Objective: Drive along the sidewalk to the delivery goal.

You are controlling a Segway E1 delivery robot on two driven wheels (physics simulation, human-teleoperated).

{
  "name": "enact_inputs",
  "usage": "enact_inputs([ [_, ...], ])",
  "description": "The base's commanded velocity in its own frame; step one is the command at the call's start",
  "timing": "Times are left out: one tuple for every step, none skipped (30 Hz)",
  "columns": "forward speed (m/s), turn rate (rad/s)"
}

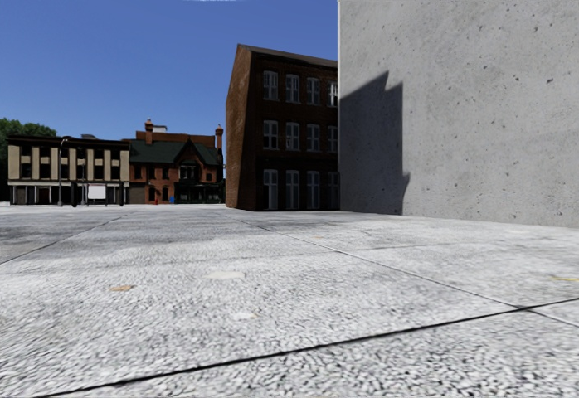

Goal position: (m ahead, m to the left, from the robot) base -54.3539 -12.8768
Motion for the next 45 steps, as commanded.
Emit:
enact_inputs([
  [0.00,0.52],
  [0.00,0.52],
  [0.00,0.52],
  [0.00,0.52],
  [0.00,0.52],
  [0.00,0.52],
  [0.00,0.52],
  [0.00,0.52],
  [0.00,0.52],
  [0.00,0.52],
  [0.00,0.52],
  [0.00,0.52],
  [0.00,0.52],
  [0.00,0.52],
  [0.00,0.52],
  [0.00,0.52],
  [0.00,0.52],
  [0.00,0.52],
  [0.01,0.52],
  [0.22,0.42],
  [0.22,0.42],
  [0.41,0.00],
  [0.59,0.00],
  [0.67,0.00],
  [0.72,0.00],
  [0.72,0.00],
  [0.73,0.00],
  [0.73,0.00],
  [0.73,0.00],
  [0.73,0.00],
  [0.73,0.00],
  [0.73,0.00],
  [0.72,0.00],
  [0.71,0.00],
  [0.62,0.00],
  [0.57,0.00],
  [0.57,0.00],
  [0.56,0.00],
  [0.56,0.01],
  [0.56,0.03],
  [0.56,0.10],
  [0.56,0.10],
  [0.55,0.16],
  [0.55,0.19],
  [0.54,0.20],
])
